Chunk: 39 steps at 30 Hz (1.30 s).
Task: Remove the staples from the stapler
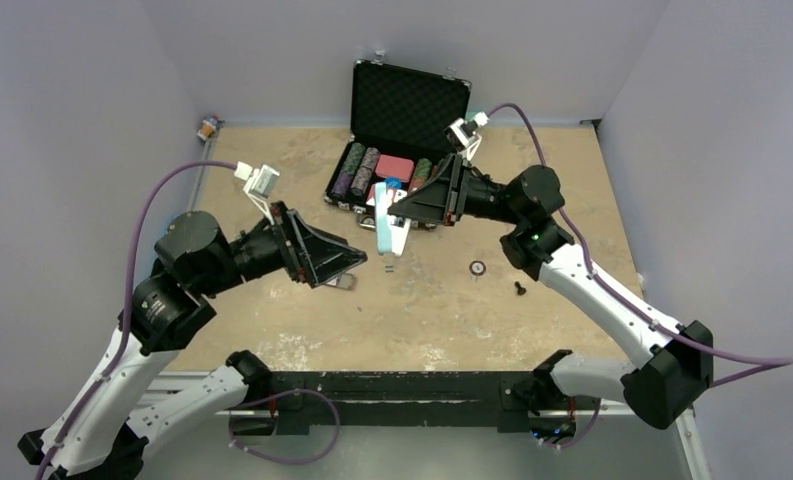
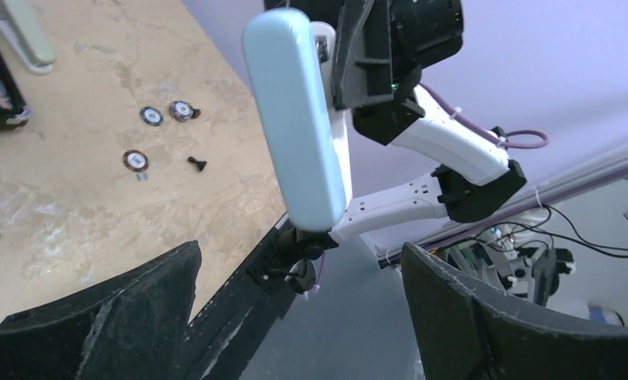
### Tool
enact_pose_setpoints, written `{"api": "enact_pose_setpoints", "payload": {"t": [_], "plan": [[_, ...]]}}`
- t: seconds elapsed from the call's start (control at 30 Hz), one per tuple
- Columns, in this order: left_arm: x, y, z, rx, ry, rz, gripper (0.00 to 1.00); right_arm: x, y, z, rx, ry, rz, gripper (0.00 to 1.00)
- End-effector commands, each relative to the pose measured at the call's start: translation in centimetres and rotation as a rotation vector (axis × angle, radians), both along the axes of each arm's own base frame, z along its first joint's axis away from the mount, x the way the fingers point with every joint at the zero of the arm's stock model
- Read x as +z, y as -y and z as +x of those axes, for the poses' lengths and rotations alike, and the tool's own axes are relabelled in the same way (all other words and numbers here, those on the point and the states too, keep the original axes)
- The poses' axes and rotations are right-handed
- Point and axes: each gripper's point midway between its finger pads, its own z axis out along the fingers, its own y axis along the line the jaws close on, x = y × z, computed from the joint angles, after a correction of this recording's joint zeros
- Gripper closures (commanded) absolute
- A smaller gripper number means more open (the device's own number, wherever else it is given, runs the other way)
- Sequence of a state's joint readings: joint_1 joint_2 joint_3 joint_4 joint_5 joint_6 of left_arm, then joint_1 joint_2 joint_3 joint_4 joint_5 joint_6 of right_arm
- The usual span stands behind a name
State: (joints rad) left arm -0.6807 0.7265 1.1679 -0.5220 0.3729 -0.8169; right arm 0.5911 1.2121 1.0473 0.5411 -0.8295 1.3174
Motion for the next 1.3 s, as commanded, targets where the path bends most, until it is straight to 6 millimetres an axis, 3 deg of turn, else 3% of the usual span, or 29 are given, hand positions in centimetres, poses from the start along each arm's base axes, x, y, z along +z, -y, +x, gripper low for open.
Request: {"api": "enact_pose_setpoints", "payload": {"t": [0.0,0.27,0.4,0.6,0.67,0.8,0.83,0.87,1.0,1.1,1.13,1.2,1.23,1.27], "plan": [[4.4,1.2,-1.2,-0.126,0.14,-0.068,0.0,4.9,-0.2,-3.2,0.067,0.105,0.135,1.0],[4.5,2.3,-0.8,-0.168,0.124,-0.062,0.0,6.7,-1.8,-3.9,0.099,0.111,0.198,1.0],[4.2,2.6,-0.4,-0.172,0.109,-0.064,0.07,7.3,-2.7,-4.0,0.12,0.121,0.209,1.0],[4.1,3.3,0.0,-0.186,0.088,-0.061,0.4,7.4,-3.3,-3.9,0.135,0.132,0.212,1.0],[4.5,3.1,0.1,-0.171,0.099,-0.061,0.4,7.2,-3.3,-3.9,0.138,0.133,0.211,1.0],[4.9,2.8,0.3,-0.151,0.108,-0.046,0.3,6.8,-3.0,-4.2,0.141,0.132,0.208,1.0],[5.0,2.9,0.3,-0.152,0.11,-0.046,0.34,6.9,-2.9,-4.3,0.14,0.134,0.211,1.0],[5.0,2.9,0.4,-0.152,0.11,-0.048,0.44,6.8,-2.9,-4.4,0.14,0.134,0.213,1.0],[4.8,3.3,0.7,-0.155,0.09,-0.041,0.97,7.0,-2.5,-4.7,0.137,0.143,0.225,1.0],[4.2,3.5,1.1,-0.156,0.068,-0.026,1.0,7.0,-2.3,-5.1,0.157,0.148,0.231,1.0],[4.2,3.6,1.2,-0.154,0.066,-0.024,1.0,7.1,-2.2,-5.3,0.166,0.153,0.232,0.94],[4.1,3.6,1.3,-0.149,0.063,-0.016,1.0,7.1,-2.1,-5.3,0.164,0.157,0.214,0.52],[3.9,3.5,1.5,-0.141,0.062,-0.008,1.0,7.1,-2.1,-4.9,0.145,0.163,0.188,0.2],[3.8,3.5,1.6,-0.135,0.062,0.002,1.0,7.5,-1.9,-4.2,0.095,0.199,0.16,0.06]]}}
